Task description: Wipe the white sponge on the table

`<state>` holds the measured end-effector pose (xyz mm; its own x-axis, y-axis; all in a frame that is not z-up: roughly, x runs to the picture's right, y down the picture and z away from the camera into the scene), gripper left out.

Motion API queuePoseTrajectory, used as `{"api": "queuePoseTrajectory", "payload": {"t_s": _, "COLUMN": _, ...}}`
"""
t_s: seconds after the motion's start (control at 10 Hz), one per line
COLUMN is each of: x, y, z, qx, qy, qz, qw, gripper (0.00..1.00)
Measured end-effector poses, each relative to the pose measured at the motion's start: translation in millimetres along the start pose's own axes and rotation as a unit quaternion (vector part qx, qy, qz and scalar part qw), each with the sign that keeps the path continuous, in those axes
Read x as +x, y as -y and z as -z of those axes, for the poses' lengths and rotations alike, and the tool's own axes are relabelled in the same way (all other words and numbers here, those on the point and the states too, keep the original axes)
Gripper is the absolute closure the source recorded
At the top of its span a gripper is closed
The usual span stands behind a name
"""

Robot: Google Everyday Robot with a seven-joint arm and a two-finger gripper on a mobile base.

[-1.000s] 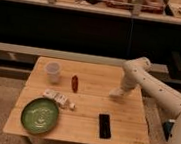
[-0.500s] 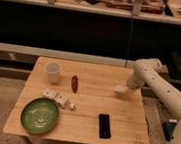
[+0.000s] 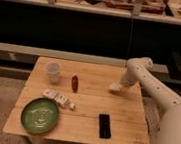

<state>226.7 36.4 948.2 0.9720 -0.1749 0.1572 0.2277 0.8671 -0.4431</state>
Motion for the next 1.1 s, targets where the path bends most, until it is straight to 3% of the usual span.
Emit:
{"api": "queuePoseTrajectory", "payload": {"t_s": 0.2, "x": -17, "y": 15, "z": -30, "qx": -0.007, "qy": 0.005, "qz": 0.013, "qw": 0.9999, "gripper": 0.96}}
{"api": "queuePoseTrajectory", "payload": {"t_s": 0.4, "x": -39, "y": 28, "z": -47, "qx": -0.01, "qy": 0.017, "qz": 0.028, "qw": 0.9994, "gripper": 0.96}}
{"api": "queuePoseTrajectory", "payload": {"t_s": 1.1, "x": -45, "y": 24, "z": -44, "qx": -0.013, "qy": 0.021, "qz": 0.038, "qw": 0.999, "gripper": 0.96}}
